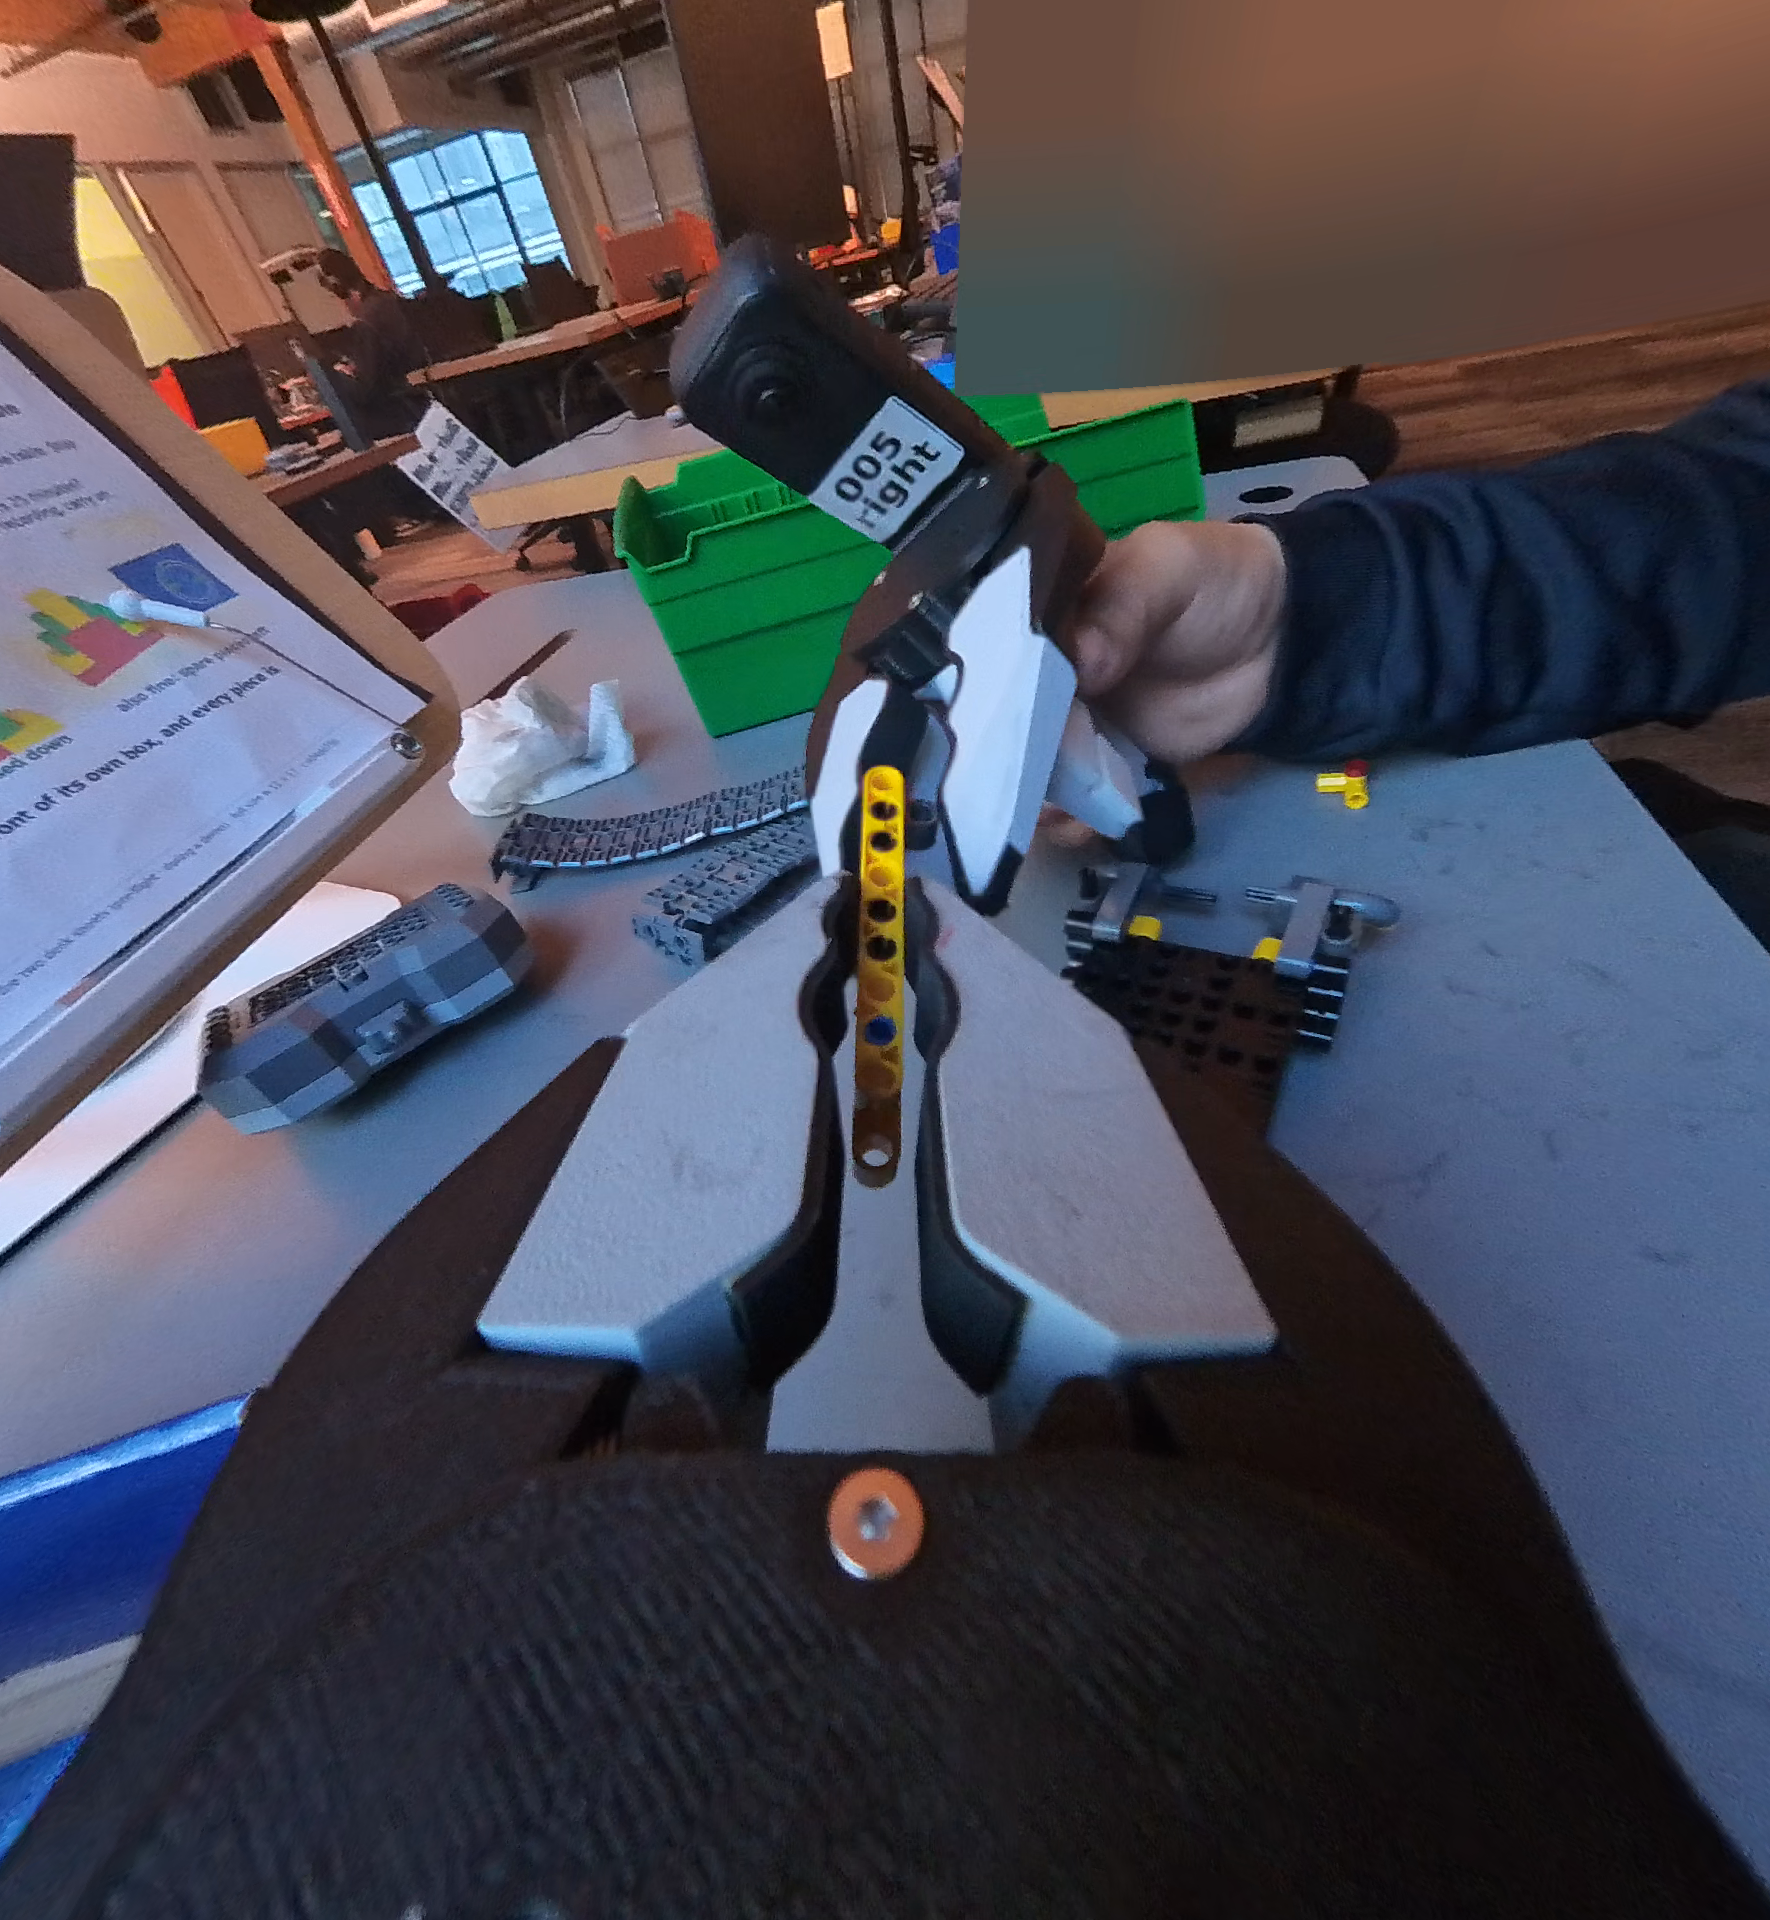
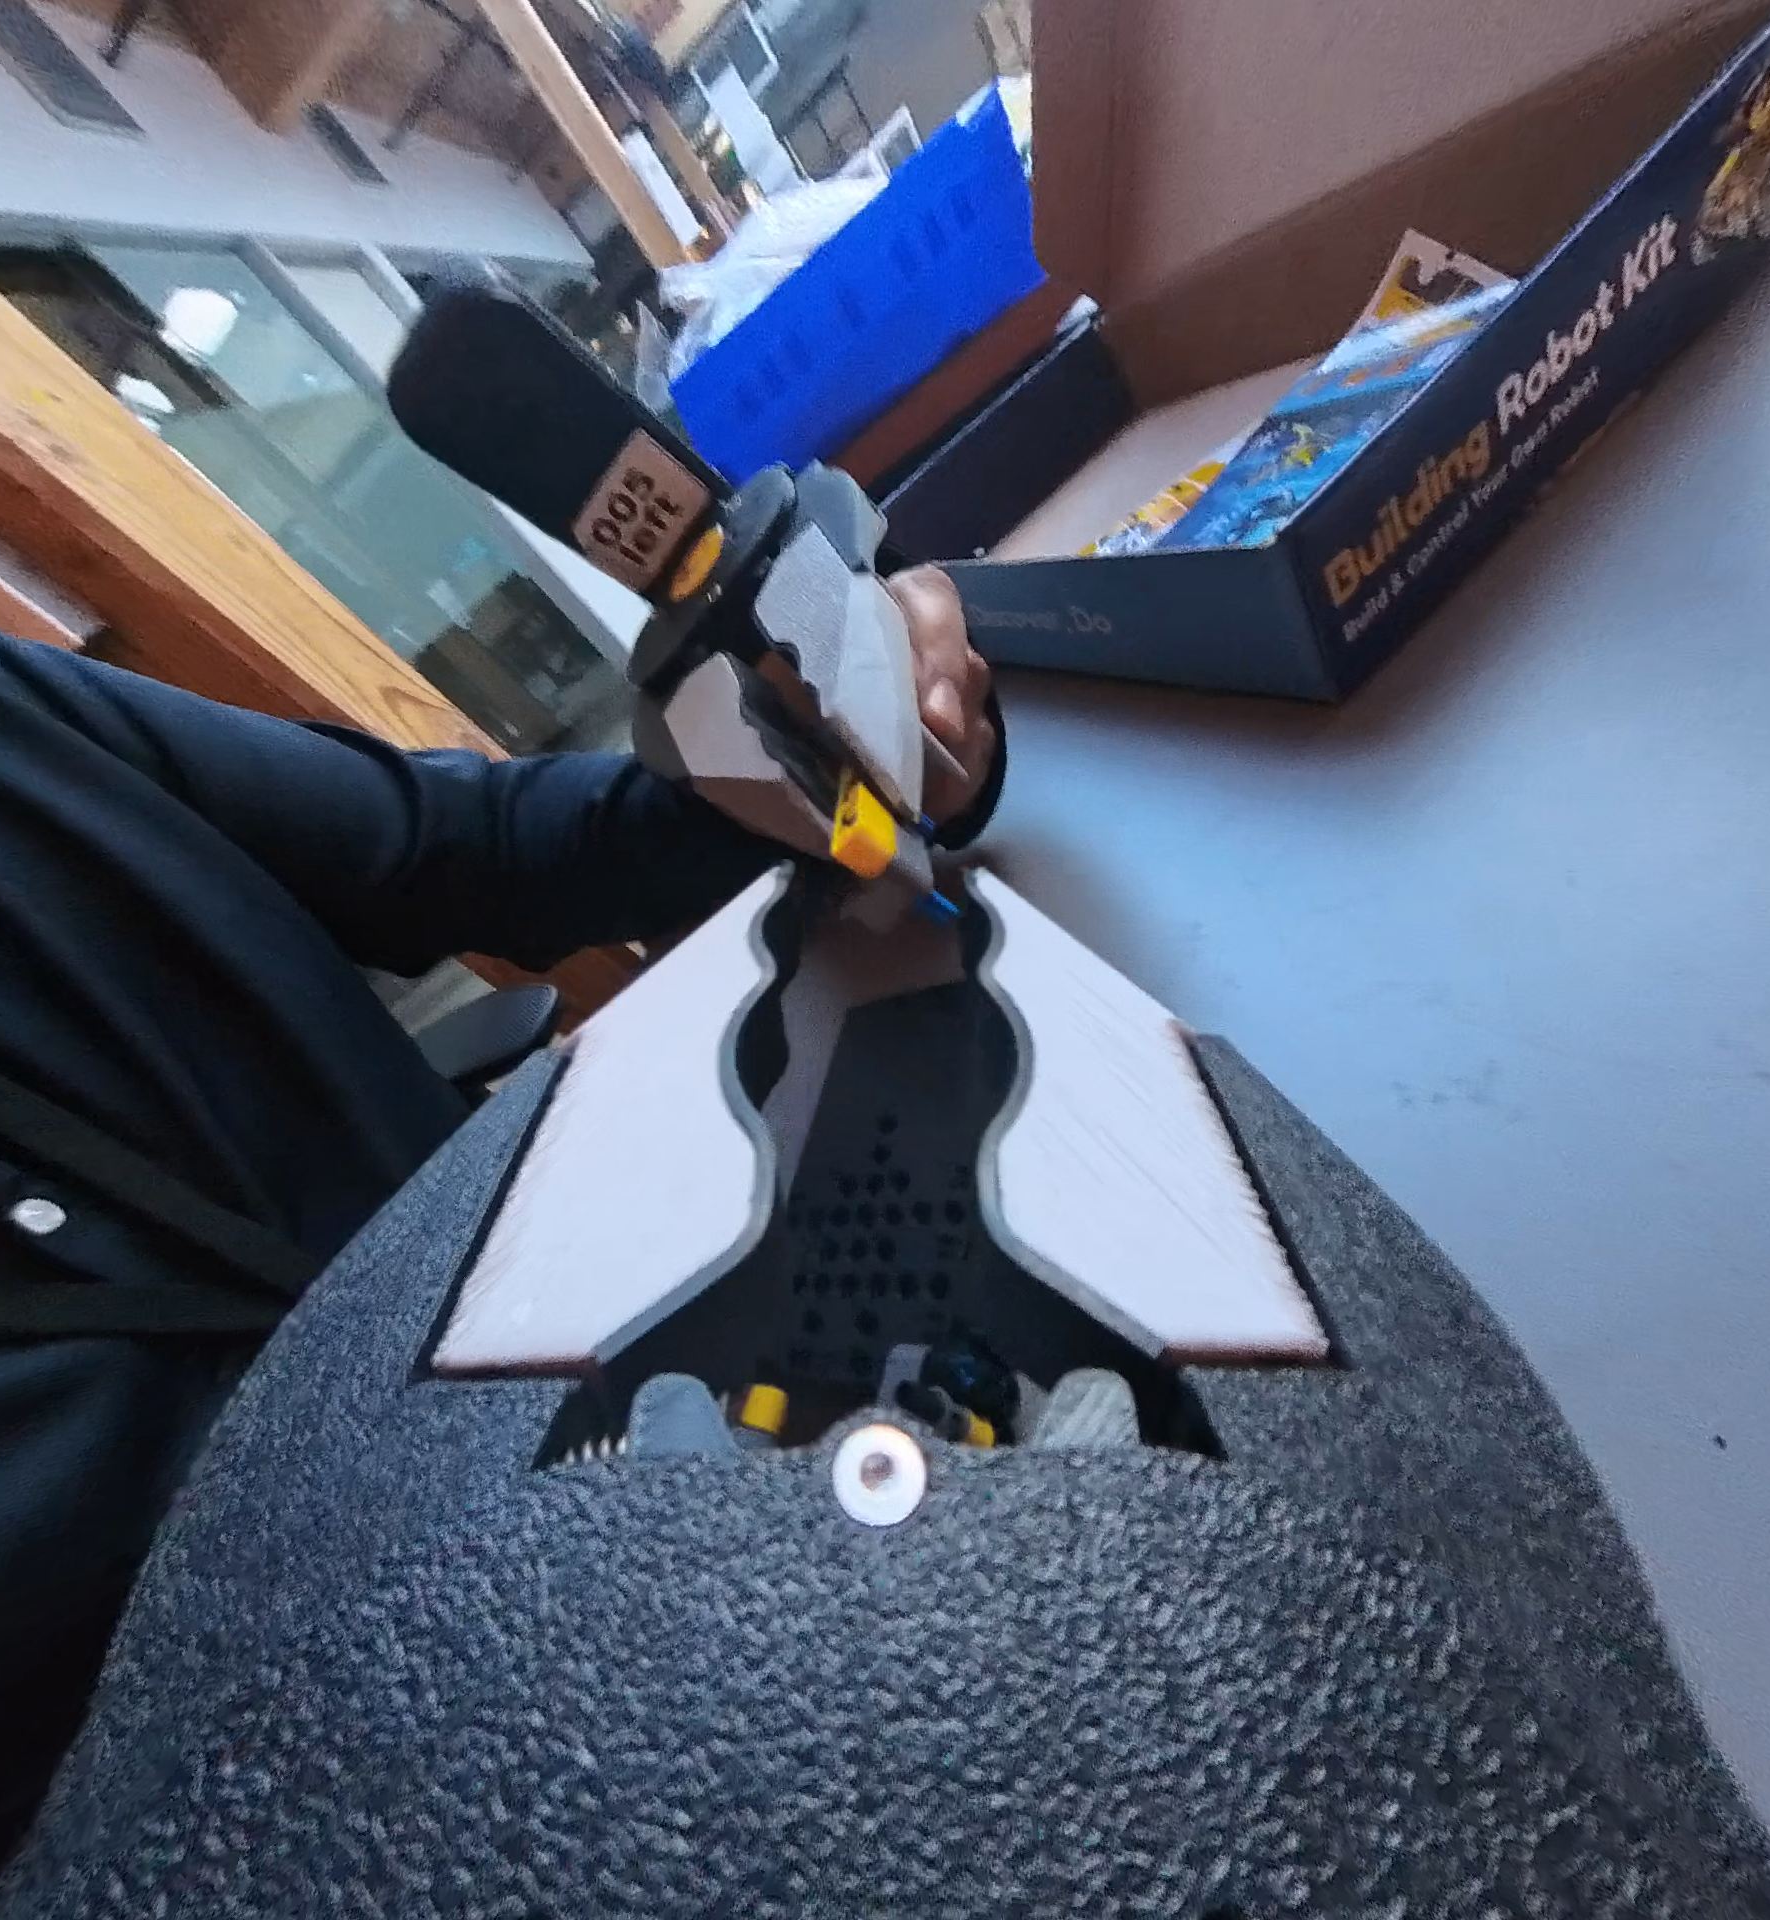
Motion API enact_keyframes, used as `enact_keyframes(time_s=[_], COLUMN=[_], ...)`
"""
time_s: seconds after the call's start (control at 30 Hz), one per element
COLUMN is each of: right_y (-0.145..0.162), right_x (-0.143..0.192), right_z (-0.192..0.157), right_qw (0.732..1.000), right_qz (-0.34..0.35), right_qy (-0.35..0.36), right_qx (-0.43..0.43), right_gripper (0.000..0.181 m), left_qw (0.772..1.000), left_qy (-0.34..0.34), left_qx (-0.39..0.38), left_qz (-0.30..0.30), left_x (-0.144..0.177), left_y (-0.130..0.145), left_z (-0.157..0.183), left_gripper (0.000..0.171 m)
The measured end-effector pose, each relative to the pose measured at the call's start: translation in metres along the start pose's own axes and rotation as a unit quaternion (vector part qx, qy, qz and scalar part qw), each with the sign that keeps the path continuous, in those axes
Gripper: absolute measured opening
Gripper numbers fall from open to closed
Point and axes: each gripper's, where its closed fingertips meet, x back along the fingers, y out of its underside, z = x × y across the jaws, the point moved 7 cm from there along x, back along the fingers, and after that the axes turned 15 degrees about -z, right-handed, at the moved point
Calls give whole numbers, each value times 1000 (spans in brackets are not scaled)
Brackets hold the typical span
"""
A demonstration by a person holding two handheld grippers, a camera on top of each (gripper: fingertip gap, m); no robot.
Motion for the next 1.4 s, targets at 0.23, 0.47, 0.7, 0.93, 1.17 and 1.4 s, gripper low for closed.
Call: enact_keyframes(time_s=[0.23, 0.47, 0.7, 0.93, 1.17, 1.4], right_y=[1, 2, -5, -9, -10, -13], right_x=[4, -4, -4, 0, 1, 1], right_z=[1, 2, -26, -45, -56, -47], right_qw=[999, 991, 975, 962, 943, 954], right_qz=[-9, -39, -40, -19, -4, -2], right_qy=[36, 113, 136, 129, 154, 154], right_qx=[15, 52, 172, 240, 296, 256], right_gripper=[20, 20, 14, 12, 13, 14], left_qw=[999, 996, 991, 970, 930, 922], left_qy=[15, 10, 88, 186, 278, 285], left_qx=[22, 32, 92, 153, 227, 244], left_qz=[-20, -86, -46, 20, 84, 93], left_x=[-5, -12, 0, 6, 9, 9], left_y=[3, 9, 1, -7, -11, -9], left_z=[1, 1, 0, 3, 3, 2], left_gripper=[5, 6, 4, 6, 8, 8])
